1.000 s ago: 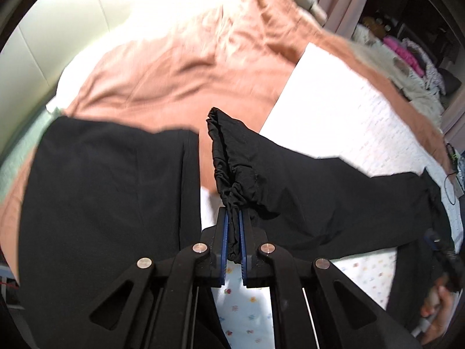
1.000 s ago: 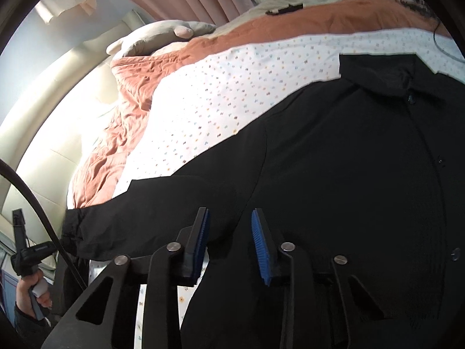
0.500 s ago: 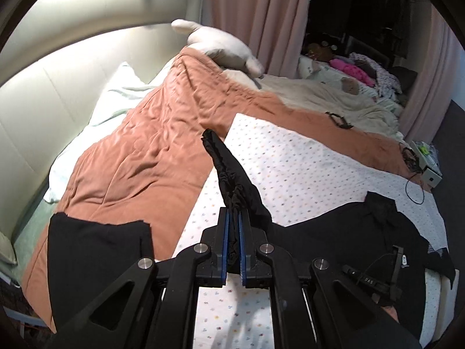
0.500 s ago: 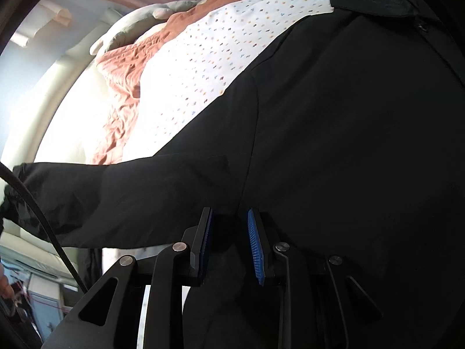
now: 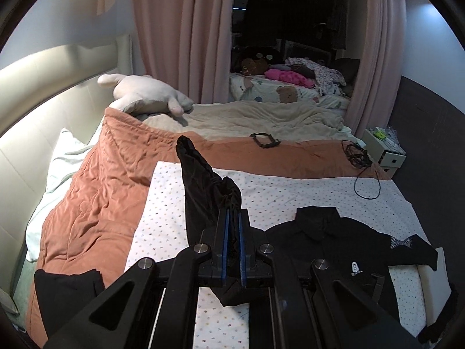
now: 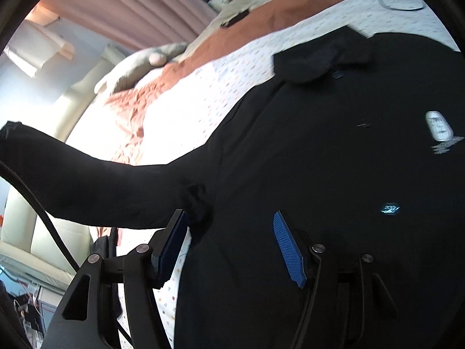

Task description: Fold large clothes

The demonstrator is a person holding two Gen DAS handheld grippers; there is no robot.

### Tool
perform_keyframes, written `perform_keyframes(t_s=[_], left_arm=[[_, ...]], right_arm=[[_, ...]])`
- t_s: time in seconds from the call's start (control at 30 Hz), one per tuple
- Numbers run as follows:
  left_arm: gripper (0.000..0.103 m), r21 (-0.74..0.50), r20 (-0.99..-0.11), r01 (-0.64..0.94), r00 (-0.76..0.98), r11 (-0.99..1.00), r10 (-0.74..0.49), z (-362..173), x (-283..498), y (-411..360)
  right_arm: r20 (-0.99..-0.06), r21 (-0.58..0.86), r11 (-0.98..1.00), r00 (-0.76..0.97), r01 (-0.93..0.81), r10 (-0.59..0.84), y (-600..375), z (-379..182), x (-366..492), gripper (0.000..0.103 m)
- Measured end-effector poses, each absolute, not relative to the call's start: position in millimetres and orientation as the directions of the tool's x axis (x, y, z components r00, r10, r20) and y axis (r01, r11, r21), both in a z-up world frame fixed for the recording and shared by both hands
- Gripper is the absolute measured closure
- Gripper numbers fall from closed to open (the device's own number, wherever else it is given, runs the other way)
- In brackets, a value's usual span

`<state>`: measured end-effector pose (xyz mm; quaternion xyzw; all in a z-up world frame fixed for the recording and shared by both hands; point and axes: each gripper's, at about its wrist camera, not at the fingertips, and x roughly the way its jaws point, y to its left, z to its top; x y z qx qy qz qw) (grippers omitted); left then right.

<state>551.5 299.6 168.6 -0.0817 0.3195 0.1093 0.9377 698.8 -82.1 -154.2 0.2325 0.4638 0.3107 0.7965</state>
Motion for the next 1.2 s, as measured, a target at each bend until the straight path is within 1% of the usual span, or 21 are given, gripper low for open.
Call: perform_keyframes(t_s=[0.2, 0.37, 0.57, 0.77, 0.9, 1.0, 1.13, 1.2], left_arm=[[0.095, -0.075, -0.615, -0.152, 0.785, 0.986, 0.074, 184.3, 585.2, 237.1], [0.095, -0.082, -0.623, -0.061, 0.782, 0.995, -0.003, 182.9, 615.8, 186.9], [0.095, -0.1, -0.654, 0.064, 0.748, 0.993, -0.114, 167.0, 652.9, 118.3], [0.095, -0.126, -0.699, 0.153, 0.687, 0.98, -0.198, 124.9, 691.4, 61.5], [0.095, -0.163, -0.736, 0.178, 0.633, 0.97, -0.24, 80.2, 716.9, 39.2], [0.095, -0.219, -0.759, 0.208, 0.578, 0.953, -0.301, 45.4, 731.6, 23.2], [0.093, -0.348, -0.785, 0.259, 0.445, 0.901, -0.431, -0.5, 750.1, 0.5], [0.091, -0.37, -0.803, 0.246, 0.4, 0.896, -0.441, -18.3, 755.4, -8.1]], right_arm=[[-0.568, 0.682, 0.687, 0.409, -0.251, 0.714, -122.0, -159.7, 693.7, 0.043], [-0.548, 0.701, 0.682, 0.455, -0.208, 0.702, -177.7, -161.3, 690.0, 0.043], [-0.513, 0.739, 0.658, 0.512, -0.146, 0.689, -217.3, -166.8, 694.2, 0.043], [-0.494, 0.78, 0.624, 0.565, -0.049, 0.661, -253.1, -178.3, 693.5, 0.043], [-0.492, 0.796, 0.605, 0.587, 0.004, 0.643, -281.0, -186.2, 692.3, 0.043], [-0.492, 0.807, 0.589, 0.609, 0.05, 0.622, -295.4, -189.8, 691.9, 0.043], [-0.496, 0.809, 0.581, 0.626, 0.083, 0.601, -306.4, -190.3, 692.6, 0.043], [-0.499, 0.809, 0.581, 0.629, 0.091, 0.596, -308.9, -189.9, 692.2, 0.043]])
